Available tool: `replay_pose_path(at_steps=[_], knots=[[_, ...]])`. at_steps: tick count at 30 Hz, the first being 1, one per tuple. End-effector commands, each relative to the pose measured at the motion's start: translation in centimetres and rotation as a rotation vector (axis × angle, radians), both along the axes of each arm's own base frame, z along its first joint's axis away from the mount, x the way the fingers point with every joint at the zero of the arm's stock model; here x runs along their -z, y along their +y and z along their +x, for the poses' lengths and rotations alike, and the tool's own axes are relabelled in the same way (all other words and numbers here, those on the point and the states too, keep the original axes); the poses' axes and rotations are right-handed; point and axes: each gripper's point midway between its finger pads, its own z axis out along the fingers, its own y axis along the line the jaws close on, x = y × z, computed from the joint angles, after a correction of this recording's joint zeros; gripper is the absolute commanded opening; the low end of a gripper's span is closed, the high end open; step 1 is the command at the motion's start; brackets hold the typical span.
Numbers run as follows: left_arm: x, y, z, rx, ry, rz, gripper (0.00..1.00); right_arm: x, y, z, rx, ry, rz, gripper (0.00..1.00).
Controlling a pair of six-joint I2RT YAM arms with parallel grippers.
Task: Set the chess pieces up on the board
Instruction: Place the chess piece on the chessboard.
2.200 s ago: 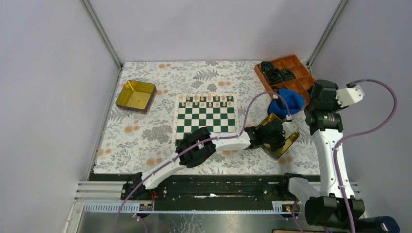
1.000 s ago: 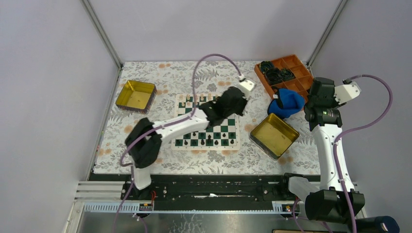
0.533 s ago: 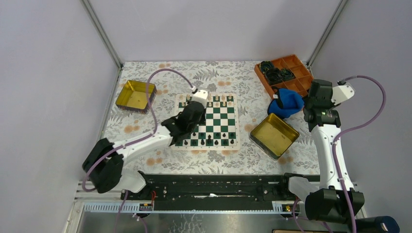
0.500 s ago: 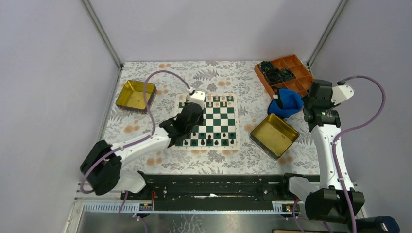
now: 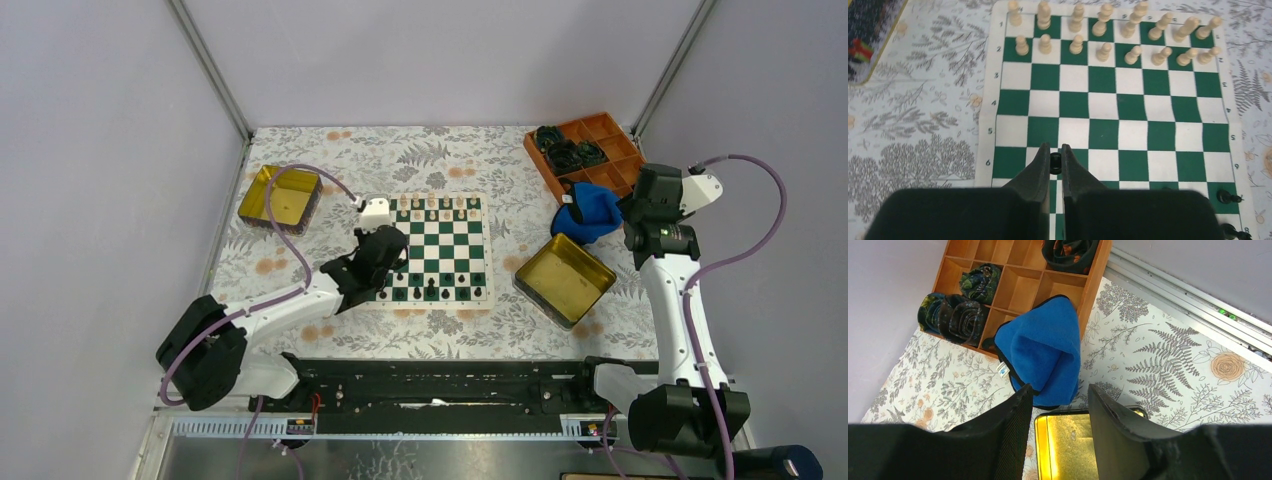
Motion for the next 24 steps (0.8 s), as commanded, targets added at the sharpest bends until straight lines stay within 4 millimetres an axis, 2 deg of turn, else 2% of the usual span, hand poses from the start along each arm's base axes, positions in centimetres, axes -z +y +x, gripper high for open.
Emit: replay_pose_path(at_steps=[1,16,24], knots=[[1.3,2.5,-0.5,-0.168,0.008,-0.039,0.00,-0.3,0.1,0.7,-0.015,-0.026,0.000,0.51],[5.5,5.5,-2.5,-0.363,0.076,-0.093,0.00,0.2,0.4,1.7,-0.028,-0.036,0.021,0.52],[7.3,6.7,-3.6,-0.413,0.097,-0.082,0.00,0.7,0.8,2.3,-0.044,-0.034,0.033,0.52]])
